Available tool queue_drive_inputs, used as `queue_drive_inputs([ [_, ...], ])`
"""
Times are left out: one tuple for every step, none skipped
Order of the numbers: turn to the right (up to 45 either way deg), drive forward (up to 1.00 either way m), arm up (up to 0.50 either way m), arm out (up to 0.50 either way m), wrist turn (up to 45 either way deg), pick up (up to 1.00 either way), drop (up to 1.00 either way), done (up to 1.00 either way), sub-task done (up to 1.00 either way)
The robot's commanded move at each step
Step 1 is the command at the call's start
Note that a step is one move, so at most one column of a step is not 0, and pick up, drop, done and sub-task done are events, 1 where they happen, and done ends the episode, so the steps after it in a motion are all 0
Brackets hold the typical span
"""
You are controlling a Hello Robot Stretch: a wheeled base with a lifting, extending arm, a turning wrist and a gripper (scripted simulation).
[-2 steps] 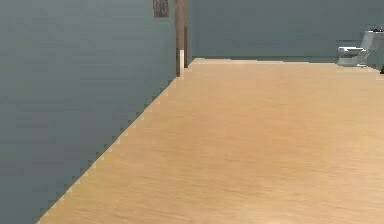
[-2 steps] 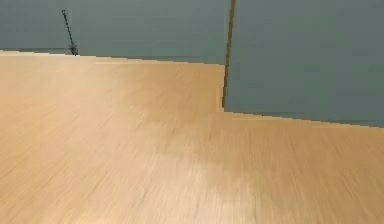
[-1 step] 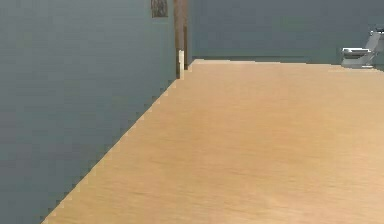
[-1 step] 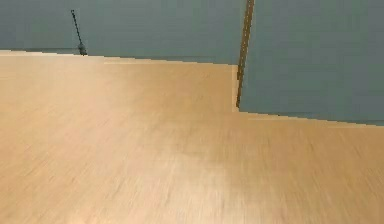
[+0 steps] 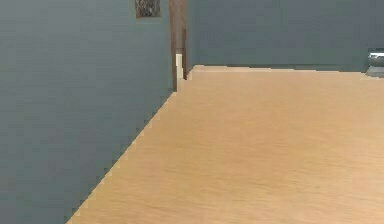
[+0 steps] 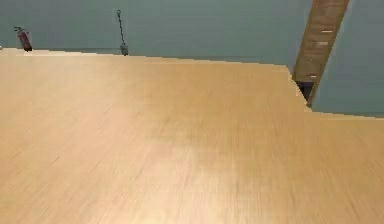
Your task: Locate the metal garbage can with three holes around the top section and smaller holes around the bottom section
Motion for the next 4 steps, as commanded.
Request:
queue_drive_inputs([
  [0.0, 1.00, 0.00, 0.00, 0.0, 0.00, 0.00, 0.00, 0.00],
  [0.0, 1.00, 0.00, 0.00, 0.0, 0.00, 0.00, 0.00, 0.00],
  [0.0, 1.00, 0.00, 0.00, 0.0, 0.00, 0.00, 0.00, 0.00],
  [0.0, 1.00, 0.00, 0.00, 0.0, 0.00, 0.00, 0.00, 0.00],
])
